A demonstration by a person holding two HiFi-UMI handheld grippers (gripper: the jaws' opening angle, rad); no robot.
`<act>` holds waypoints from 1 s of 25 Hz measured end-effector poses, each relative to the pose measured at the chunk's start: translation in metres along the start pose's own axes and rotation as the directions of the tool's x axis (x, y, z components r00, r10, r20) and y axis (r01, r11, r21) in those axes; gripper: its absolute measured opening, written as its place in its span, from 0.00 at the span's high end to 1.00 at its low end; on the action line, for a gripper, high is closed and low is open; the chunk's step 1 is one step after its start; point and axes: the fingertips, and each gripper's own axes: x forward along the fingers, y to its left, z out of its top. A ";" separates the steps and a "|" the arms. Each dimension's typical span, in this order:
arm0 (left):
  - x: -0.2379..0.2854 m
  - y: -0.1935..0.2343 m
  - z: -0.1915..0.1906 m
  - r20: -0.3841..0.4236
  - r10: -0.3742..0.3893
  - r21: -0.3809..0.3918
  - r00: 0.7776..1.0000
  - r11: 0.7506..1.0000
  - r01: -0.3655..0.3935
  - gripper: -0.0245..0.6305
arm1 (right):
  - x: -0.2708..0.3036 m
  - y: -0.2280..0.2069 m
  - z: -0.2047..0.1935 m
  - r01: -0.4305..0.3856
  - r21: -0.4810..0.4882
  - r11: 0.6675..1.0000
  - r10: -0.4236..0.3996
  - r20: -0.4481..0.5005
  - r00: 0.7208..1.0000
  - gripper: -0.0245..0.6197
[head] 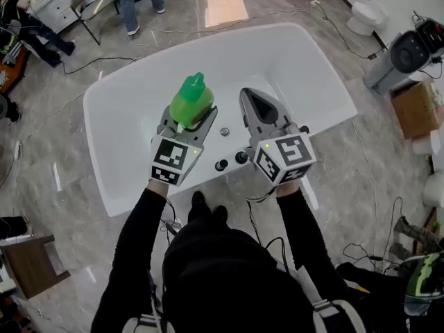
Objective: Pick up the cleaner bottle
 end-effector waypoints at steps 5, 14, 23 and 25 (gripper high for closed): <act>-0.009 0.012 -0.001 0.002 -0.008 -0.010 1.000 1.000 0.008 0.66 | 0.016 0.015 0.003 -0.013 -0.010 1.000 0.012 -0.005 1.000 0.96; -0.023 0.032 -0.013 0.001 -0.004 -0.037 1.000 0.999 0.004 0.66 | 0.039 0.038 -0.012 -0.042 -0.019 0.999 0.041 -0.035 0.999 0.96; -0.033 0.051 -0.019 0.004 0.002 -0.051 1.000 0.999 -0.002 0.66 | 0.051 0.049 -0.020 -0.044 -0.021 0.999 0.042 -0.063 0.997 0.96; -0.033 0.052 -0.019 0.004 0.003 -0.052 1.000 0.999 -0.003 0.66 | 0.050 0.051 -0.021 -0.038 -0.010 0.999 0.037 -0.083 0.996 0.96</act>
